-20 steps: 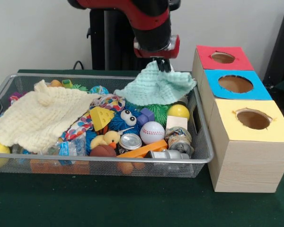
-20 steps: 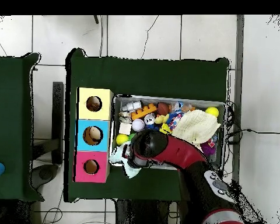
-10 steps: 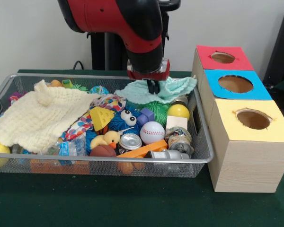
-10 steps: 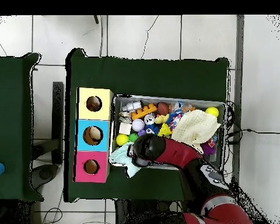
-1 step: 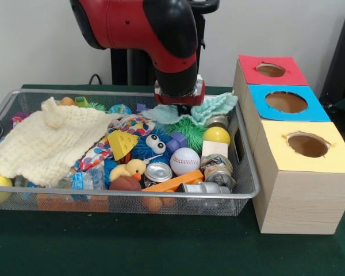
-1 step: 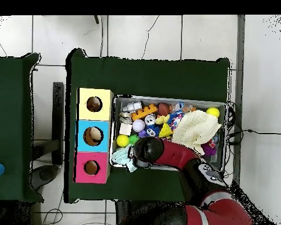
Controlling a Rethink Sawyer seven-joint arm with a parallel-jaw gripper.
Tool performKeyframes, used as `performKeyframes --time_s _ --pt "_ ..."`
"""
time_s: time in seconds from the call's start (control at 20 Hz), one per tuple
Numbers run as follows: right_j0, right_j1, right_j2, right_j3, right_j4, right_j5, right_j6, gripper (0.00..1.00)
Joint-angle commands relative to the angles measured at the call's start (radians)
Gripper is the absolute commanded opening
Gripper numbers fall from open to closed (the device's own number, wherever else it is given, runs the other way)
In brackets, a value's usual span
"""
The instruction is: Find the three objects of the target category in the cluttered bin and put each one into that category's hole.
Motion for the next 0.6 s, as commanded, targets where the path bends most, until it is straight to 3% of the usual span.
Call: performKeyframes --time_s 0.05,0.1,0.15,0.3,0.6 --pt "-0.011 0.034 0.047 -0.119 -0.063 -0.078 0.011 0.00" --pt "-0.006 0.032 0.043 -0.122 -0.069 -0.087 0.012 0.00" --pt "-0.001 0.031 0.039 -0.125 -0.076 -0.092 0.019 1.00" --pt "0.028 0.028 0.009 -0.142 -0.082 -0.075 0.041 1.00" --pt "0.036 -0.007 0.021 -0.161 -0.080 -0.028 0.046 1.00"
